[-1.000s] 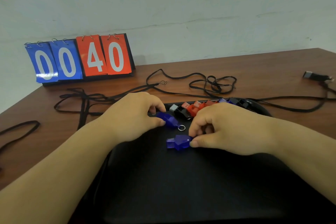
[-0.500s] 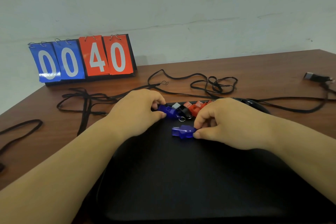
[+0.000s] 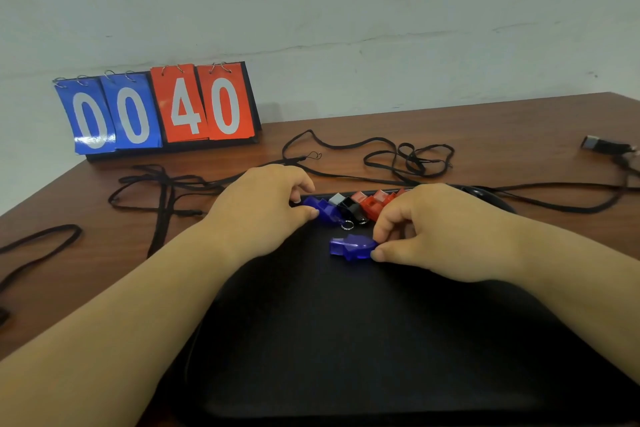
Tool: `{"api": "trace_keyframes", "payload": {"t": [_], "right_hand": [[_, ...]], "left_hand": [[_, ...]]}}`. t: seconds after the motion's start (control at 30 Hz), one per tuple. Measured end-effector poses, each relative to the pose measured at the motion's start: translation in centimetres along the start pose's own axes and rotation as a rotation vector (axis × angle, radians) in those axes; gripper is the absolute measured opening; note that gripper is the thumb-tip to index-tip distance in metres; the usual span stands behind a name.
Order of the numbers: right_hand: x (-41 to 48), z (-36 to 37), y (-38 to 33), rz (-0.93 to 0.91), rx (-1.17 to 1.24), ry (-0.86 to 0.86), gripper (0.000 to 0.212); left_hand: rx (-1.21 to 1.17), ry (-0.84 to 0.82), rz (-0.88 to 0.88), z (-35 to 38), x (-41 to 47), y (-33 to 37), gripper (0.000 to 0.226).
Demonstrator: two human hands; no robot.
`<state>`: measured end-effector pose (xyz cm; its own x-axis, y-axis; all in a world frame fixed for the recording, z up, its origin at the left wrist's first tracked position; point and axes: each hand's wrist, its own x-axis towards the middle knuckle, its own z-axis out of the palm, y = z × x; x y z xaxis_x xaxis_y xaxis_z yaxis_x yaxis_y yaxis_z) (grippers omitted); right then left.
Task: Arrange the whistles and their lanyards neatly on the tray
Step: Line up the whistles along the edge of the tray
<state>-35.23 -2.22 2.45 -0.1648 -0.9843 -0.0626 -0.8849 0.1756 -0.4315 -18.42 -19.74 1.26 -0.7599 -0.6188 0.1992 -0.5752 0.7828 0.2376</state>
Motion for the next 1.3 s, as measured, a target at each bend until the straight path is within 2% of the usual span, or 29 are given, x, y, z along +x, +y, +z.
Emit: {"api": "trace_keyframes", "payload": {"t": [0.17, 0.27, 0.37, 0.47, 0.73, 0.93, 1.13, 1.3], "right_hand": [[0.1, 0.1, 0.0, 0.011, -0.005, -0.005, 0.011], [0.2, 0.0, 0.1, 0.017, 0.008, -0.001, 0.011], [0.2, 0.0, 0.3, 0.022, 0.007, 0.013, 0.012], [0.2, 0.0, 0.4, 0.029, -0.01, 0.034, 0.014], [0.1, -0.2, 0.2, 0.027, 0.003, -0.003, 0.018], [0.0, -0.1, 0.2, 0.008, -0.034, -0.055, 0.031], [-0.2, -0.2, 0.2, -0.027, -0.026, -0.028, 0.018], [-0.2, -0.2, 0.2, -0.067, -0.039, 0.031, 0.02]], "left_hand": [[-0.007, 0.015, 0.018, 0.0, -0.1, 0.1, 0.038], [-0.073, 0.027, 0.119, -0.4, -0.9, 0.9, 0.038], [-0.204, -0.072, 0.259, -0.9, -2.2, 2.1, 0.03], [-0.208, -0.206, 0.343, -1.2, -2.7, 2.5, 0.025], [-0.156, -0.292, 0.321, -0.9, -2.3, 2.4, 0.033], [-0.146, -0.297, 0.32, -0.5, -2.3, 2.1, 0.031], [-0.133, -0.298, 0.298, -0.9, -2.2, 1.9, 0.029], [-0.079, -0.322, 0.264, -1.5, -2.1, 1.4, 0.028]]}}
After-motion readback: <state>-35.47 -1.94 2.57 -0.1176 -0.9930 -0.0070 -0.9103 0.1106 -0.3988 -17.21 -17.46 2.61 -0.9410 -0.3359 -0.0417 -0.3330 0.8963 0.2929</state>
